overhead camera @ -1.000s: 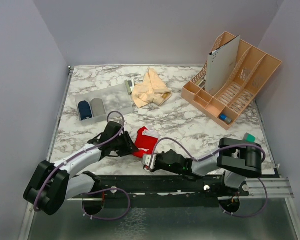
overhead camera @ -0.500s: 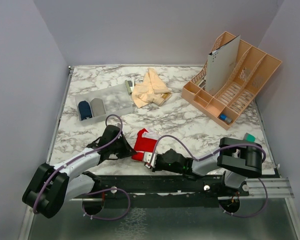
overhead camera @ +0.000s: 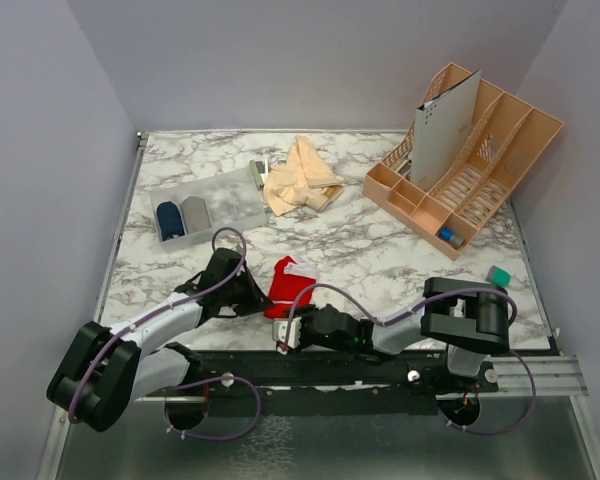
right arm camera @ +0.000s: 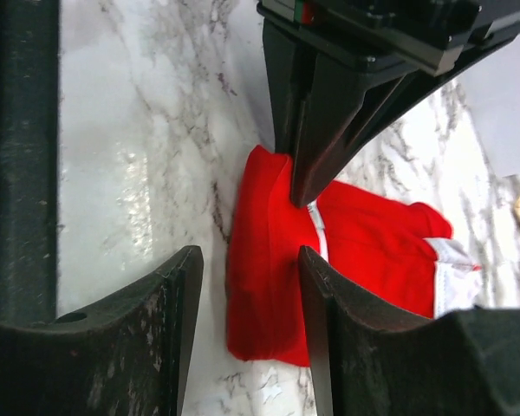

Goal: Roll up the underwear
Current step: Roll the underwear to the center of the board.

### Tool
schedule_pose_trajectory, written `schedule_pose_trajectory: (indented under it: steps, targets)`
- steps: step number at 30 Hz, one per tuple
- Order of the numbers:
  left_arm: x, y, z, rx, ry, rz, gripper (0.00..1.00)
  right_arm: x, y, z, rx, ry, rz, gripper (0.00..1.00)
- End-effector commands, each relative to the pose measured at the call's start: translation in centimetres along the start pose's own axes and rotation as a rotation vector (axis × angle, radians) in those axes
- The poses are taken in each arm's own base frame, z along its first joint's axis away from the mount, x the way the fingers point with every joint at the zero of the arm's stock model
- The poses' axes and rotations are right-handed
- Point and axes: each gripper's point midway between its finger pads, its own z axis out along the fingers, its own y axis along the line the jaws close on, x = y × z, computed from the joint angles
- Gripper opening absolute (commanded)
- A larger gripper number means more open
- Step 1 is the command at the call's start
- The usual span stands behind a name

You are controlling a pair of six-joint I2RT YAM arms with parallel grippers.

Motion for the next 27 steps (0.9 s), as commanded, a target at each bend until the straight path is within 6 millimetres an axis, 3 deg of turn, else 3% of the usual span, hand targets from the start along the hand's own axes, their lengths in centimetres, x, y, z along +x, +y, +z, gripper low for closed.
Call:
schedule_pose_trajectory:
  steps: [1,8,14,20,22,27]
  targets:
    - [0.3,1.0,0.1,-0.055,0.029,0.0,0.0,3.1,-1.3,0.1,0.106,0.131,-0.168,0.52]
    - [0.4,1.0,0.0,-0.057,0.043,0.024,0.0,5.5,-1.8,-0.9,0.156,0.201,-0.246,0.48]
    - [0.3,0.8,0.2,-0.058,0.057,0.033,0.0,5.4,-1.0,-0.5,0.116,0.192,-0.225,0.24]
    - [0.1,0.8,0.1,-0.064,0.05,0.038,0.0,4.8,-1.0,-0.6,0.115,0.166,-0.192,0.11]
    - [-0.1,0.9,0.0,-0.075,0.042,0.036,0.0,4.5,-0.2,-0.4,0.065,0.176,-0.142,0.02]
    - [-1.0,0.7,-0.8,-0.08,-0.013,0.034,0.22,2.9,0.4,0.4,-0.012,0.225,0.138,0.01]
